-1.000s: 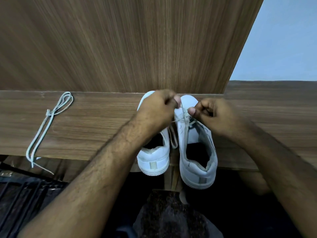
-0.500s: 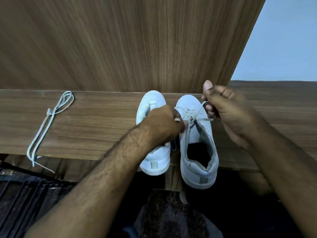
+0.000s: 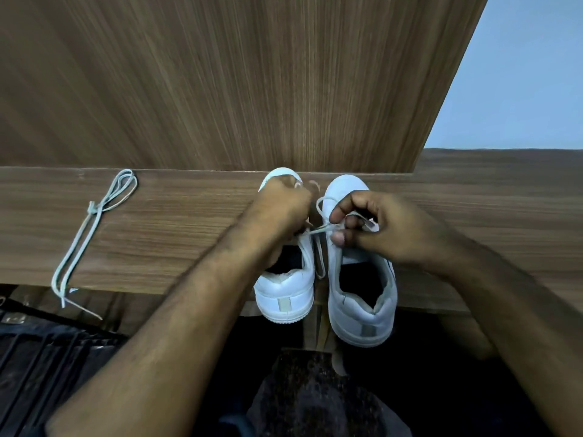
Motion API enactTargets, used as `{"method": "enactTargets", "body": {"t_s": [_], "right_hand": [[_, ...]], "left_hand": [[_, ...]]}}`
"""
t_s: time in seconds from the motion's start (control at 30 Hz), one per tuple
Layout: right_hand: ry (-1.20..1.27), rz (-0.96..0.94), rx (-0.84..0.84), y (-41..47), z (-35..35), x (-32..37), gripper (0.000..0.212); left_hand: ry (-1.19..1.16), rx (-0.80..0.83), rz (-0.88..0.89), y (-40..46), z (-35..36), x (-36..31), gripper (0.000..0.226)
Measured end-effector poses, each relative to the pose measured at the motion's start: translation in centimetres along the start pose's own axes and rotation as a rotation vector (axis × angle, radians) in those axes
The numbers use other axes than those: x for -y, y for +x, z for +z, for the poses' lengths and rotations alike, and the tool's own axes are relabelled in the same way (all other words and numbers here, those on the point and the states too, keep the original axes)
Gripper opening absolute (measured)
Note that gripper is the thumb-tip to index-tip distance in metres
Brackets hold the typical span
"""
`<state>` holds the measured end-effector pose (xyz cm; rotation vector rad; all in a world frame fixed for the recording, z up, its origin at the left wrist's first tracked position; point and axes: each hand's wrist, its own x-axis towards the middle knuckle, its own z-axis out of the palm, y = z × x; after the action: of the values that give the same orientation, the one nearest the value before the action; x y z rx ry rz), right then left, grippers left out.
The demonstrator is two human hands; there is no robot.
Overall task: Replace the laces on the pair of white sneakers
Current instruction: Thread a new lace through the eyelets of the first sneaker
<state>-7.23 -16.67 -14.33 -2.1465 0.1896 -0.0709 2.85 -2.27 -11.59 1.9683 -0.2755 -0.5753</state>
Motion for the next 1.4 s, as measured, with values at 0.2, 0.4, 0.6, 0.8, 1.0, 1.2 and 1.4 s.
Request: {"method": "enactTargets", "body": {"t_s": [0.2, 0.4, 0.6, 0.8, 1.0, 1.2, 1.4], "right_hand": [[-0.335, -0.057, -0.038, 0.0, 0.2, 0.0, 0.022], [-0.397, -0.049, -0.001, -0.4, -0.4, -0.1, 0.026], [-0.44, -0.004, -0.023, 0.0, -0.3, -0.2, 0.021], [-0.416, 0.058, -0.04, 0.1, 0.1, -0.1, 0.016], [-0.43, 0.06, -0.067, 0.2, 0.4, 0.1, 0.014], [-0.544, 0.067, -0.035, 0.5, 0.6, -0.1, 0.027], [-0.465, 0.038, -0.025, 0.3, 0.1, -0.2, 0.012]], "left_hand": [[0.593, 0.253, 0.082, -1.0, -0.2, 0.9, 0.036], [0.393, 0.035, 0.107, -0.4, -1.4, 0.7, 0.029], [0.464, -0.165, 0.167, -0.4, -2.2, 0.1, 0.036], [0.759, 0.023, 0.058, -0.8, -1.6, 0.5, 0.028], [0.946, 0.148, 0.314, -2.3, -0.7, 0.0, 0.023], [0.688, 0.173, 0.408, -1.1, 0.9, 1.2, 0.025], [0.692, 0.174, 0.34, 0.3, 2.6, 1.4, 0.015]]}}
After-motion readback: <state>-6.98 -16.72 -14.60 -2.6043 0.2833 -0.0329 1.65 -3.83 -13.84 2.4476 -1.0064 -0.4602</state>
